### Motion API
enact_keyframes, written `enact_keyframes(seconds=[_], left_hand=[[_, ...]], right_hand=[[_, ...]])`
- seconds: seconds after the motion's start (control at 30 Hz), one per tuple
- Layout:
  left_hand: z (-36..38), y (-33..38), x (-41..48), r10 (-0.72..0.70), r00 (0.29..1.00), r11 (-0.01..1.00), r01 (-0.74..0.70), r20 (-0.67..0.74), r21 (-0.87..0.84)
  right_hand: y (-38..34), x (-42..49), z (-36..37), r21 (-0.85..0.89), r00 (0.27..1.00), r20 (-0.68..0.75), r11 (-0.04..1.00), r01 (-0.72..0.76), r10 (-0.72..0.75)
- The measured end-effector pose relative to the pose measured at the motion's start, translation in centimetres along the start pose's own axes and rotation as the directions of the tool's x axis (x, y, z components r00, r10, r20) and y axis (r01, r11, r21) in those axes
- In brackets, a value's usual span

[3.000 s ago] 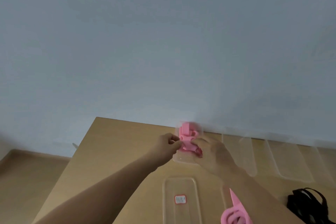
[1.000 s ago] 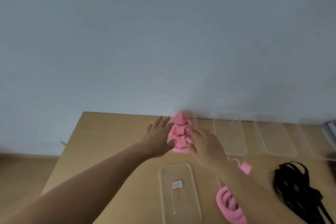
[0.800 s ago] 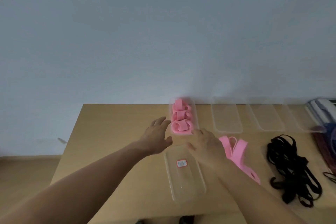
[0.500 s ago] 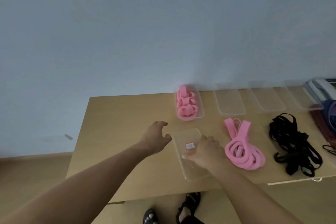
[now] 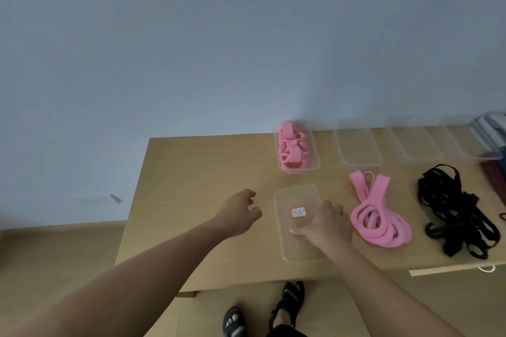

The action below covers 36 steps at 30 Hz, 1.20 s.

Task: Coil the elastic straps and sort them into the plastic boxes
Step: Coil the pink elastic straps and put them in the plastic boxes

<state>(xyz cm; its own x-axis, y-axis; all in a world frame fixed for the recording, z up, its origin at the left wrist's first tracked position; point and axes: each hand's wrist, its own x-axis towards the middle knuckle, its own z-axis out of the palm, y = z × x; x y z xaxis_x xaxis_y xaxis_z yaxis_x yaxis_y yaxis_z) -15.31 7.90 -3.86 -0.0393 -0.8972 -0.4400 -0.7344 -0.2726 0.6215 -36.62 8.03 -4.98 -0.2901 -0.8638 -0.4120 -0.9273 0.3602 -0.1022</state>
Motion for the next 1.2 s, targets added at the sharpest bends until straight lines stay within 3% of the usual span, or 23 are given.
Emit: enact_keyframes(seconds=[0.13, 0.27, 0.37, 0.5, 0.7, 1.0, 1.2], left_hand=[[-0.6, 0.8, 0.5, -0.014, 0.998, 1.000, 0.013, 0.056, 0.010], [-0.8, 2.0, 0.9, -0.016, 0.991, 1.000, 0.012, 0.130, 0.028], [-1.1, 3.4, 1.4, 0.030, 0.997, 0.996, -0.024, 0.076, -0.085], [-2.9, 6.2, 2.7, 0.060, 0.997, 0.967, -0.071, -0.051, -0.244], [-5.9, 9.6, 7.1, 0.015, 0.991, 0.965, -0.048, -0.132, -0.256], [-4.8, 10.5, 13.4, -0.182, 0.968, 0.966, 0.142, -0.175, -0.217], [-4.1, 10.5, 15.9, -0.218, 0.965, 0.956, 0.182, -0.145, -0.231]], right_hand=[[0.7, 0.3, -0.6, 0.297, 0.995, 0.037, 0.952, 0.072, -0.087], [0.0, 0.3, -2.0, 0.621, 0.980, 0.049, 0.774, 0.123, -0.195], [-1.2, 0.8, -4.0, 0.752, 0.969, -0.001, 0.639, 0.162, -0.246], [-2.7, 2.6, -7.5, 0.766, 0.961, -0.081, 0.600, 0.229, -0.264], [-4.8, 7.6, -11.1, 0.705, 0.949, -0.166, 0.641, 0.303, -0.267], [-7.5, 15.6, -11.0, 0.617, 0.934, -0.027, 0.730, 0.295, -0.356], [-6.8, 18.3, -9.4, 0.627, 0.938, 0.002, 0.731, 0.269, -0.347]])
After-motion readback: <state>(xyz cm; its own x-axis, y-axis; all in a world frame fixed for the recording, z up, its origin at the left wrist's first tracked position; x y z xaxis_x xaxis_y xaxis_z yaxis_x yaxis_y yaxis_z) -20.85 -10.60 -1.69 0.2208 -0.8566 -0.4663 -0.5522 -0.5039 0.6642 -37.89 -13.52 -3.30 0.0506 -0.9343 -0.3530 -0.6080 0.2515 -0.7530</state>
